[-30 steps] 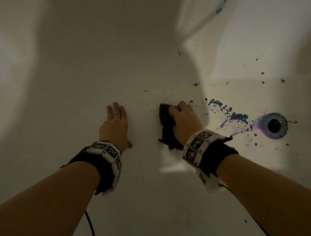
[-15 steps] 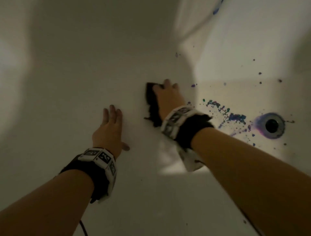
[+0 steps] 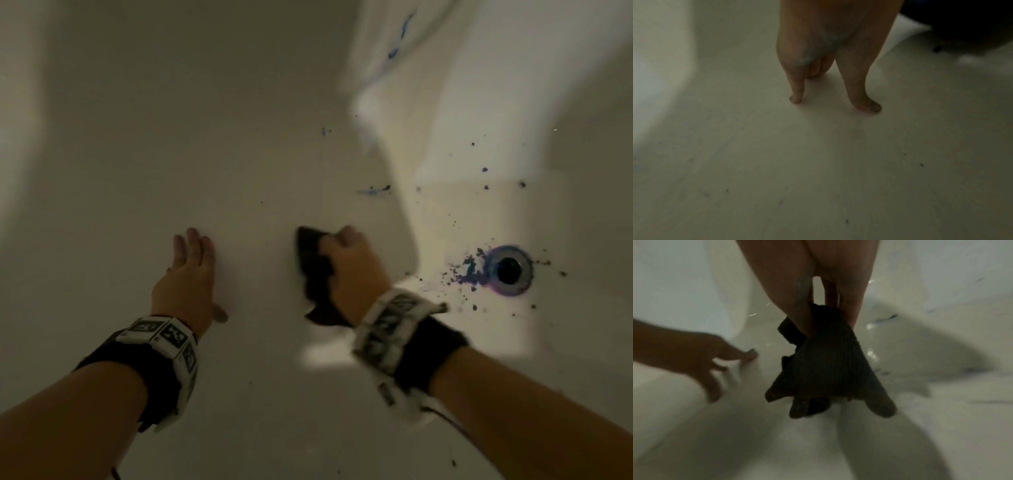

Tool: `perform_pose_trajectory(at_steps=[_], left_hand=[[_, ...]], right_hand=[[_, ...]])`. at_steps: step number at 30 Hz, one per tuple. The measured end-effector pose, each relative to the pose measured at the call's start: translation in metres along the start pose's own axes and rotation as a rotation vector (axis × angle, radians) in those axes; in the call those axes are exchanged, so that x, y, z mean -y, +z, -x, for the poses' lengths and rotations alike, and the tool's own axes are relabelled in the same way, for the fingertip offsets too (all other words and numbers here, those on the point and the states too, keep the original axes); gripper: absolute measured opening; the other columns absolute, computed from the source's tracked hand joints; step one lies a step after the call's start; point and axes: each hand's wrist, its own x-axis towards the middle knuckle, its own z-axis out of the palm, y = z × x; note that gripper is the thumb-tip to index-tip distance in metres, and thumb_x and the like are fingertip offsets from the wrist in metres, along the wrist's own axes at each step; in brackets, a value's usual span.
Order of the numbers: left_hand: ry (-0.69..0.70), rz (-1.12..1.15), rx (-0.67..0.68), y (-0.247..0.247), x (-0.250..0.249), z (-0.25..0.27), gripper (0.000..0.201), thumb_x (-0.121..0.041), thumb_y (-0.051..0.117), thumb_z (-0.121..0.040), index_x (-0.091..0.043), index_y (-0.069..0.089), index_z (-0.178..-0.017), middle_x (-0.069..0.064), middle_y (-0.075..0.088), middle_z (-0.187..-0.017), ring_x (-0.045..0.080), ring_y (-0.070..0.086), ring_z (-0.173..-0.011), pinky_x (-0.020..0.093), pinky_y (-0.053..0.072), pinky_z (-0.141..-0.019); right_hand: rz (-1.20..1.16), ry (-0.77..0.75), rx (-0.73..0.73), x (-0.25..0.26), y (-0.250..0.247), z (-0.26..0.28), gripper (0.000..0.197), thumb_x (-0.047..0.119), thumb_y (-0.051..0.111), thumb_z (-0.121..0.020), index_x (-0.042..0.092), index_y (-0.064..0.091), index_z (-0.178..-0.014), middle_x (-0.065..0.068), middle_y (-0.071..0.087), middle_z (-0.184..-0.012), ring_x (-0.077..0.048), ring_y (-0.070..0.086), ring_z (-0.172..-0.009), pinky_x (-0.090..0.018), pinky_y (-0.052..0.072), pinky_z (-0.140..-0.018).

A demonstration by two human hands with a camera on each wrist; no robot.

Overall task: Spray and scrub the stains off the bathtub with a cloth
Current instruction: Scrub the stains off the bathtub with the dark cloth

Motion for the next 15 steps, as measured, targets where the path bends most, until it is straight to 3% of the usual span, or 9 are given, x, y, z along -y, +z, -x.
perform_pose_trajectory(at_steps=[2, 3, 6, 9, 10, 12, 14, 15], left_hand=[[-0.001, -0.02, -0.008, 0.0, -0.001, 0.001, 0.121, -0.035, 0.077, -0.071, -0.006, -0.012, -0.147, 0.012, -0.025, -0.152, 0.029, -0.015, -0.143, 0.039, 0.025, -0.112], [0.0, -0.027, -0.012, -0.001, -0.001, 0.001, 0.121, -0.035, 0.077, -0.071, -0.006, -0.012, -0.147, 0.012, -0.024, -0.153, 0.028, -0.014, -0.143, 0.039, 0.025, -0.112], [0.005, -0.026, -0.015, -0.002, 0.0, 0.002, 0.122, -0.037, 0.077, -0.07, -0.006, -0.012, -0.147, 0.011, -0.023, -0.153, 0.027, -0.013, -0.143, 0.04, 0.025, -0.111], [0.007, -0.037, -0.012, -0.001, 0.001, -0.001, 0.124, -0.039, 0.079, -0.067, -0.005, -0.01, -0.147, 0.013, -0.021, -0.154, 0.029, -0.011, -0.143, 0.042, 0.024, -0.111], [0.005, -0.053, -0.002, -0.002, 0.0, 0.0, 0.125, -0.04, 0.078, -0.067, -0.003, -0.01, -0.147, 0.015, -0.02, -0.153, 0.03, -0.011, -0.143, 0.042, 0.023, -0.113], [0.018, -0.105, -0.01, -0.004, -0.004, 0.001, 0.123, -0.044, 0.075, -0.069, -0.001, -0.011, -0.146, 0.017, -0.02, -0.153, 0.032, -0.01, -0.143, 0.042, 0.017, -0.116], [0.094, -0.13, -0.05, -0.004, -0.018, 0.008, 0.116, -0.047, 0.07, -0.075, -0.007, -0.013, -0.147, 0.013, -0.021, -0.153, 0.027, -0.011, -0.144, 0.039, 0.009, -0.118], [0.16, -0.132, -0.072, -0.003, -0.029, 0.013, 0.112, -0.047, 0.066, -0.078, -0.01, -0.014, -0.147, 0.01, -0.022, -0.154, 0.025, -0.012, -0.144, 0.037, 0.006, -0.118]], right_hand=[[0.14, -0.1, 0.226, 0.02, 0.014, -0.007, 0.064, 0.021, 0.068, -0.079, 0.01, 0.037, -0.134, -0.015, 0.028, -0.136, -0.032, 0.032, -0.121, -0.039, 0.04, -0.098], [0.204, -0.113, 0.269, 0.021, 0.017, -0.01, 0.072, 0.025, 0.07, -0.077, 0.013, 0.031, -0.137, -0.014, 0.023, -0.14, -0.032, 0.027, -0.124, -0.041, 0.038, -0.098], [0.256, -0.053, 0.136, -0.002, 0.013, -0.008, 0.077, 0.037, 0.07, -0.076, 0.016, 0.03, -0.138, -0.014, 0.024, -0.141, -0.033, 0.028, -0.123, -0.041, 0.038, -0.098], [0.287, 0.13, 0.026, -0.056, -0.01, 0.003, 0.078, 0.038, 0.07, -0.075, 0.017, 0.031, -0.139, -0.017, 0.03, -0.137, -0.035, 0.034, -0.119, -0.041, 0.041, -0.093], [0.274, 0.181, -0.025, -0.076, -0.021, 0.008, 0.075, 0.036, 0.072, -0.073, 0.016, 0.036, -0.136, -0.019, 0.035, -0.131, -0.037, 0.039, -0.114, -0.044, 0.043, -0.091], [0.17, 0.284, -0.119, -0.106, -0.046, 0.019, 0.049, 0.026, 0.065, -0.078, 0.009, 0.05, -0.122, -0.021, 0.045, -0.114, -0.038, 0.048, -0.1, -0.04, 0.044, -0.087], [0.13, 0.339, -0.091, -0.127, -0.066, 0.034, 0.025, 0.01, 0.054, -0.083, 0.004, 0.056, -0.107, -0.017, 0.047, -0.105, -0.036, 0.051, -0.098, -0.033, 0.038, -0.083], [0.154, 0.281, -0.043, -0.132, -0.073, 0.046, 0.022, 0.004, 0.054, -0.081, 0.005, 0.058, -0.103, -0.011, 0.048, -0.1, -0.034, 0.052, -0.098, -0.031, 0.038, -0.083]])
